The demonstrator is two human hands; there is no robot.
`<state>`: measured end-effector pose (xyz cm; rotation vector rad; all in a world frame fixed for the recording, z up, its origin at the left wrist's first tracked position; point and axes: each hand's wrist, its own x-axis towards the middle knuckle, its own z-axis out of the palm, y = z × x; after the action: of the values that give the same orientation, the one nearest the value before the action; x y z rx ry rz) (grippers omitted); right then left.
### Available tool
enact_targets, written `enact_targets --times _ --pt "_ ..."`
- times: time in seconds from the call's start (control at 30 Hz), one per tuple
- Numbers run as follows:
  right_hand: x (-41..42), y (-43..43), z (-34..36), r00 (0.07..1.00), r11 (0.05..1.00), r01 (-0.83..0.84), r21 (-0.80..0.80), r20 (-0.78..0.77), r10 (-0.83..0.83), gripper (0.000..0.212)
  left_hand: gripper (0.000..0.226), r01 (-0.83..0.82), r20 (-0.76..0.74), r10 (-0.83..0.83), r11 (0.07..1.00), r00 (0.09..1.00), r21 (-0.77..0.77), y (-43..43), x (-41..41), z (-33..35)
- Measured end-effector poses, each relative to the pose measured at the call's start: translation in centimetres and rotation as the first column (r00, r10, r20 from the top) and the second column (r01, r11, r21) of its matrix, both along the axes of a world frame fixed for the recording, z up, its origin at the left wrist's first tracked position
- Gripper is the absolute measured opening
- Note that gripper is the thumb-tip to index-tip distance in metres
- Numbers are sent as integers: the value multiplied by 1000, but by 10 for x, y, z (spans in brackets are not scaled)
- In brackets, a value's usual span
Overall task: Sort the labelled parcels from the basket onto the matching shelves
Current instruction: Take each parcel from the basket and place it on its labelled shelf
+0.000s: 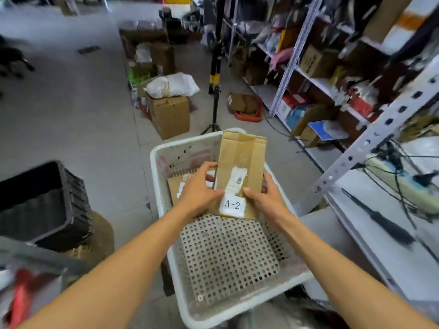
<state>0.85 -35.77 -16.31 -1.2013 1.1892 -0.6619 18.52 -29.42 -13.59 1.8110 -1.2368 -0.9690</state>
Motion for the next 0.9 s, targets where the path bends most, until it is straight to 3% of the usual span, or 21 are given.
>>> enact_targets --times 0.17,0.4,0.6,0.73,0.9 --pt "-15 21 72 998 978 -60 -200 -32 54 73 52 50 8 -49 997 999 -52 23 -2 62" --pt "-67 77 128 997 934 -63 -353 -59 45 73 42 124 266 -105 991 958 -52 68 -33 119" --pt "-161 160 138 994 907 -37 -420 -108 -10 79 46 290 335 -264 957 904 -30 135 -125 141" --pt "-228 216 127 980 903 -68 -425 -197 -19 83 48 387 459 -366 921 810 50 178 -177 144" --pt "-298 270 119 988 918 30 -396 -128 -88 76 45 454 545 -436 884 716 110 204 -234 140"
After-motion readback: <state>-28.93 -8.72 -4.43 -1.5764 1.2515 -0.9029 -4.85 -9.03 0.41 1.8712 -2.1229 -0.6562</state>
